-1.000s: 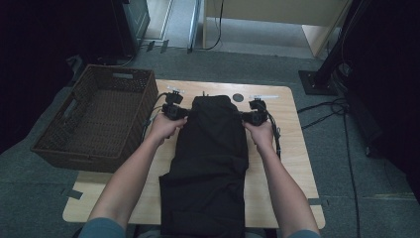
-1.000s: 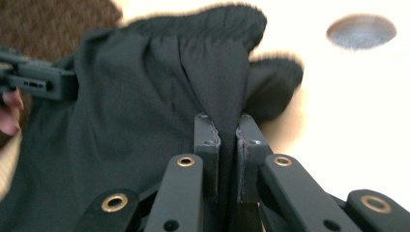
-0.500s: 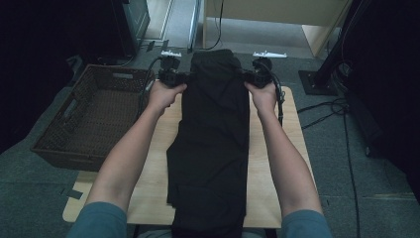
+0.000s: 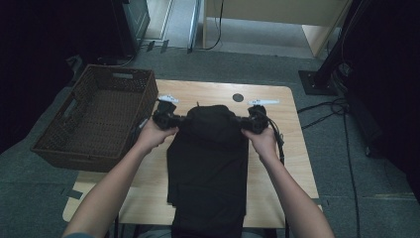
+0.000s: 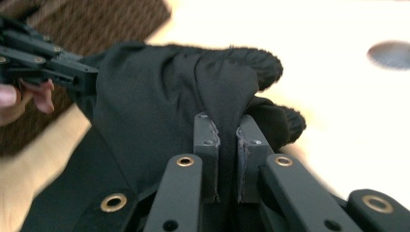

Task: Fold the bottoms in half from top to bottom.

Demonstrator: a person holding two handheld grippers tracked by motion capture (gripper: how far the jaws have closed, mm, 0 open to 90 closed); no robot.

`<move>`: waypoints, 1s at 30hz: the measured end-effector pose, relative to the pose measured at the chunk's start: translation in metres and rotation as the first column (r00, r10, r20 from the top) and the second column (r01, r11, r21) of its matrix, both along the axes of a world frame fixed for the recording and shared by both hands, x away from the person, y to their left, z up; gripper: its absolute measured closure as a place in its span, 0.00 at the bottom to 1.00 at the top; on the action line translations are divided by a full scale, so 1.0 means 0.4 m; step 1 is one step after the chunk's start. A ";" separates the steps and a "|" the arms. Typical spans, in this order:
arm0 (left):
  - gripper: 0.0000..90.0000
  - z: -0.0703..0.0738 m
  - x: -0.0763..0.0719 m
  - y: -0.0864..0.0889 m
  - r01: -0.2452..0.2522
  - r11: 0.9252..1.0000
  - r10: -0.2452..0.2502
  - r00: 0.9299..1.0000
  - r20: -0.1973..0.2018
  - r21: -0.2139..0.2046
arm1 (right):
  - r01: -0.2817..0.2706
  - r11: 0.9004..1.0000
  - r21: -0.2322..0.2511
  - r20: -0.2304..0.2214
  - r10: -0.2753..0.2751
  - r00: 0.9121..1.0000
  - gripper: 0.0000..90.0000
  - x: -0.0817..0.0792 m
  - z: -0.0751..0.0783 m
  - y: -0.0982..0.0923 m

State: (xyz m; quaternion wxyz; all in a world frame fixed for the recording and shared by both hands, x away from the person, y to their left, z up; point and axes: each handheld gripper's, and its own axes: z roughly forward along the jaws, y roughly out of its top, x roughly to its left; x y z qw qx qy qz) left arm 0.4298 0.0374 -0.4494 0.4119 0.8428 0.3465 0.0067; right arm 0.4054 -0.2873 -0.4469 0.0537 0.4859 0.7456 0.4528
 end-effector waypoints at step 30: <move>0.94 -0.132 0.100 -0.075 -0.154 0.978 0.153 0.988 0.017 0.142 | 0.100 0.992 -0.076 -0.084 -0.106 0.991 0.89 0.100 -0.158 0.019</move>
